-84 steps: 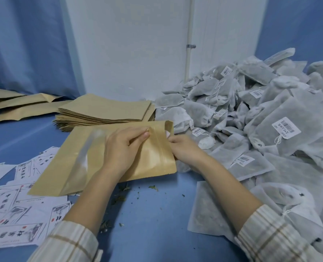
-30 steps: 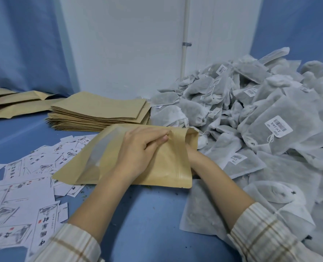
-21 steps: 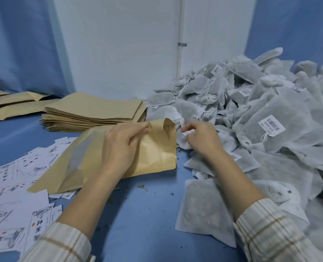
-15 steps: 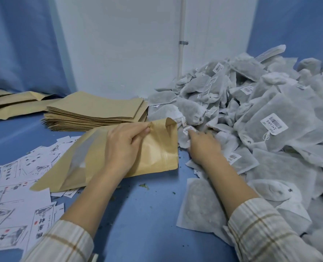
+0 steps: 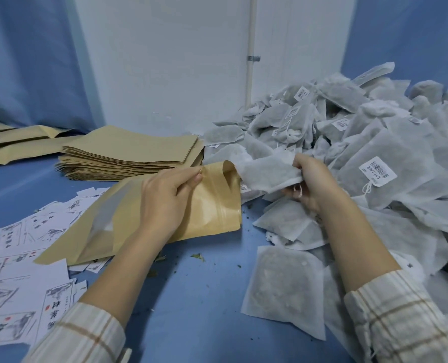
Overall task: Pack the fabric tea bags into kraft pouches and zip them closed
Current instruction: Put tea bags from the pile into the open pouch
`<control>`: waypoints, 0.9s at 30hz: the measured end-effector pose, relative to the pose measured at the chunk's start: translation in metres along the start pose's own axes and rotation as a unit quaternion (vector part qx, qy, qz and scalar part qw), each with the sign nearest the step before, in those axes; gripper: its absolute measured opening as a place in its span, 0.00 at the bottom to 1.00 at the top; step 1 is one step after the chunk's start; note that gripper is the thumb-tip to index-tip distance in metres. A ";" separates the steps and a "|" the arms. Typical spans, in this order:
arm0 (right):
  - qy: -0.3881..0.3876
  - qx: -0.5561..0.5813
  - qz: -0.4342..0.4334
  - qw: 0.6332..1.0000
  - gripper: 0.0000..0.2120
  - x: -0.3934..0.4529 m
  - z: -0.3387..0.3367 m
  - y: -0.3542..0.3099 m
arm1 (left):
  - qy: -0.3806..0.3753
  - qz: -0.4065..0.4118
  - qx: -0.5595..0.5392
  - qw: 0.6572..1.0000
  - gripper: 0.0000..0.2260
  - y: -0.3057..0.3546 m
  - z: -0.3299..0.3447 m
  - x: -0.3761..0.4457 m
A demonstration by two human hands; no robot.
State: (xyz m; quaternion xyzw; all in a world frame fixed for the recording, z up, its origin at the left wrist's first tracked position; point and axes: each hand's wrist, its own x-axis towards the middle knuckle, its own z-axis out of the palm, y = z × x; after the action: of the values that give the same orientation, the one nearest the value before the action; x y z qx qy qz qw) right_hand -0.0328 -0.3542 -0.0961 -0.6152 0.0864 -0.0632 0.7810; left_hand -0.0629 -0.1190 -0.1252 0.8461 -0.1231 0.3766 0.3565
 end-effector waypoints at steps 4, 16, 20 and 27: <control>-0.105 -0.052 0.032 0.993 0.05 -0.009 0.012 0.007 | 0.001 0.002 -0.007 1.000 0.08 0.003 -0.001 0.000; 0.074 -0.549 -0.267 0.789 0.06 -0.017 0.059 0.042 | -0.039 0.068 -0.095 0.992 0.12 0.025 0.002 -0.002; -0.164 -0.329 -0.112 0.923 0.05 -0.025 0.059 0.034 | -0.063 0.059 -0.075 0.993 0.11 0.023 0.006 -0.007; -0.207 -0.248 -0.017 0.946 0.11 -0.025 0.047 0.034 | -0.049 0.037 -0.119 0.991 0.08 0.029 0.008 -0.006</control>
State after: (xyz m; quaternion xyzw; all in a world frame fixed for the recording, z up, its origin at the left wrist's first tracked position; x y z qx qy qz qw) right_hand -0.0473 -0.2966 -0.1168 -0.7906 -0.0749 0.0759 0.6030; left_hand -0.0765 -0.1456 -0.1185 0.8100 -0.2160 0.3299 0.4340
